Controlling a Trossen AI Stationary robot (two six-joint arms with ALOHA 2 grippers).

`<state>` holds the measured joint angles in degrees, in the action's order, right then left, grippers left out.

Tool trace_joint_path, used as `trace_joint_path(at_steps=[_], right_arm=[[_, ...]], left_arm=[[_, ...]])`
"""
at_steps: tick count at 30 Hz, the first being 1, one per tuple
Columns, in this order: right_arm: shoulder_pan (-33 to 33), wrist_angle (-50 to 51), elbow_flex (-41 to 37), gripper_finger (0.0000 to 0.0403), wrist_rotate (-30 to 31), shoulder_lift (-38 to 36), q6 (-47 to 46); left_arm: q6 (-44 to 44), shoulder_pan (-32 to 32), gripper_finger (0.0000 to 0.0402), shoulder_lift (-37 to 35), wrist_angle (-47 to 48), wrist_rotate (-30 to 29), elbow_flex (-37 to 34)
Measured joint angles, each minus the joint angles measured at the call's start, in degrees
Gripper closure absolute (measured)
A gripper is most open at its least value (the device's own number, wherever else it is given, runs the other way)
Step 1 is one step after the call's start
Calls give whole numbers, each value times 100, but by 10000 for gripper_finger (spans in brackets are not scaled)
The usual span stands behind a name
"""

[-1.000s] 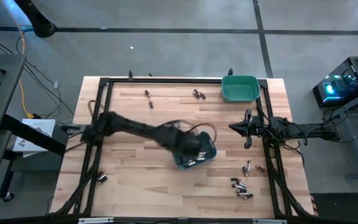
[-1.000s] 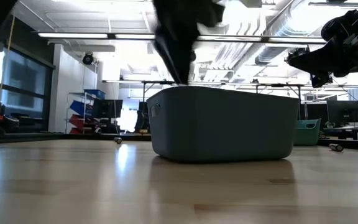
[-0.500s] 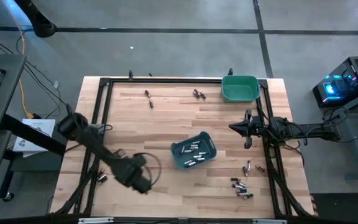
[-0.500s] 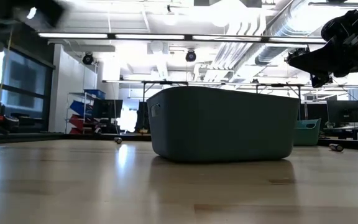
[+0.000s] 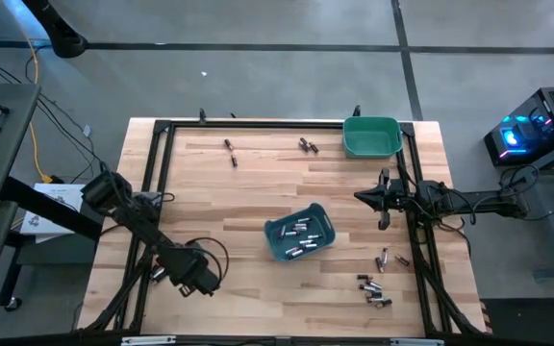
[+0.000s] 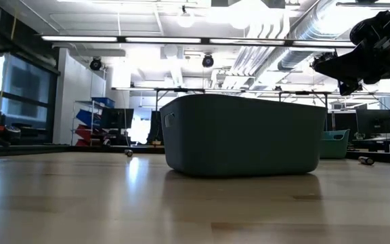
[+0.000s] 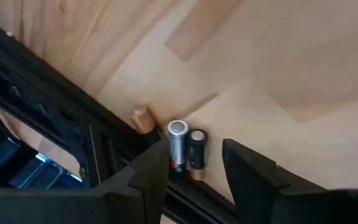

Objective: Sort batteries
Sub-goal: Put the black battery into the blue bin

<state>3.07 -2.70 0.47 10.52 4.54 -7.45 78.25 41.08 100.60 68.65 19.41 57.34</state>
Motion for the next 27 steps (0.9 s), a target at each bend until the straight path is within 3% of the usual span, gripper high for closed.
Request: trace_joint_path(at_steps=[9, 19, 27], right_arm=[[0, 0, 0, 403, 0, 0, 1], [0, 0, 0, 403, 0, 0, -1], [-2, 0, 0, 403, 0, 0, 1]], left_arm=[[197, 0, 242, -72, -1104, 259, -579], [383, 95, 178, -76, -1100, 559, -661], [435, 340, 169, -83, -1318, 792, -865]])
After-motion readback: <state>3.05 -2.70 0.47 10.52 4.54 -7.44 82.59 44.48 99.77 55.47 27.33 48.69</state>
